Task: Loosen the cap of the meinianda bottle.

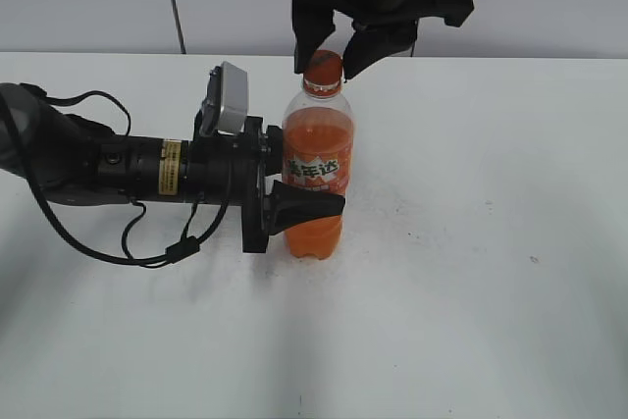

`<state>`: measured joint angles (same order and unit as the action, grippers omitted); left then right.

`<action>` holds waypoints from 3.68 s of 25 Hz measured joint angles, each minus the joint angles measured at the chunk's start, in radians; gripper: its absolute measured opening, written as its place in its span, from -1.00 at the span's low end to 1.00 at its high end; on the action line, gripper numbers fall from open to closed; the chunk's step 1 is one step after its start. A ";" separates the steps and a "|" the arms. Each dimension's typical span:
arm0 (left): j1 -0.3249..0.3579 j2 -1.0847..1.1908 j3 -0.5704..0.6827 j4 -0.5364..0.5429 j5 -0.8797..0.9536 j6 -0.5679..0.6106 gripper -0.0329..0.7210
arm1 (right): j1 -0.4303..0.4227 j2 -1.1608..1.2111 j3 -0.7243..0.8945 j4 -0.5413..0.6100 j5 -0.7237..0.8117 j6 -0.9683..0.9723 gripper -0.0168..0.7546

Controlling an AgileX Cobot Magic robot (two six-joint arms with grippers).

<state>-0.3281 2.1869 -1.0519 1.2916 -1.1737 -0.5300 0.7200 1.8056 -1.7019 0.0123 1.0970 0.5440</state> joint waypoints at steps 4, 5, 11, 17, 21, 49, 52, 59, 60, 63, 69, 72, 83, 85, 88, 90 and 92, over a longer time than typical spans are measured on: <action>0.000 0.000 0.000 0.000 0.000 0.000 0.21 | 0.000 0.000 0.000 0.000 0.000 0.000 -0.09; 0.000 0.000 0.000 0.000 0.000 0.000 0.21 | 0.000 0.002 0.000 -0.001 0.000 0.000 -0.09; 0.000 0.000 0.000 0.000 -0.001 0.000 0.21 | 0.000 0.013 0.000 0.000 -0.003 -0.001 -0.09; 0.000 0.000 0.000 0.000 -0.001 0.000 0.21 | 0.000 0.013 0.000 -0.001 -0.003 -0.001 -0.13; 0.000 0.000 0.000 -0.002 0.000 0.000 0.21 | 0.000 0.013 0.000 -0.001 -0.003 -0.005 -0.21; 0.000 -0.001 0.000 0.012 -0.005 0.011 0.21 | 0.000 0.007 -0.008 0.037 0.064 -1.276 -0.24; -0.002 -0.001 0.000 0.020 -0.009 0.011 0.21 | 0.000 -0.005 -0.008 0.034 0.079 -1.279 -0.25; -0.002 -0.001 0.000 0.017 -0.006 0.001 0.21 | 0.000 -0.043 -0.008 0.034 0.091 -1.280 -0.25; -0.002 -0.001 0.000 0.017 -0.006 0.001 0.21 | 0.000 -0.043 -0.008 0.030 0.091 -1.280 -0.25; -0.002 -0.001 0.000 0.016 -0.006 0.000 0.21 | 0.000 -0.048 -0.008 0.011 0.095 -1.256 -0.25; -0.002 -0.001 0.000 0.015 -0.005 -0.001 0.21 | -0.015 -0.063 -0.008 -0.109 0.115 -0.972 -0.25; -0.002 -0.001 0.000 0.015 -0.005 -0.001 0.21 | -0.063 -0.063 -0.008 -0.119 0.115 -0.861 -0.25; -0.002 -0.001 0.000 0.014 -0.005 -0.001 0.21 | -0.475 -0.064 0.223 -0.012 0.058 -0.667 -0.25; -0.002 -0.001 0.000 0.014 -0.005 -0.001 0.21 | -0.541 -0.064 0.317 0.000 0.006 -0.662 -0.25; -0.002 -0.001 0.000 0.012 -0.005 -0.001 0.21 | -0.640 -0.064 0.444 0.021 -0.092 -0.656 -0.25; -0.002 -0.001 0.000 0.012 -0.005 -0.002 0.21 | -0.698 -0.064 0.522 0.045 -0.151 -0.654 -0.25; -0.002 -0.001 0.000 0.012 -0.005 -0.002 0.21 | -0.739 -0.064 0.583 0.053 -0.207 -0.653 -0.25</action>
<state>-0.3296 2.1859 -1.0519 1.3037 -1.1787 -0.5315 -0.0186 1.7419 -1.1191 0.0655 0.8901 -0.1086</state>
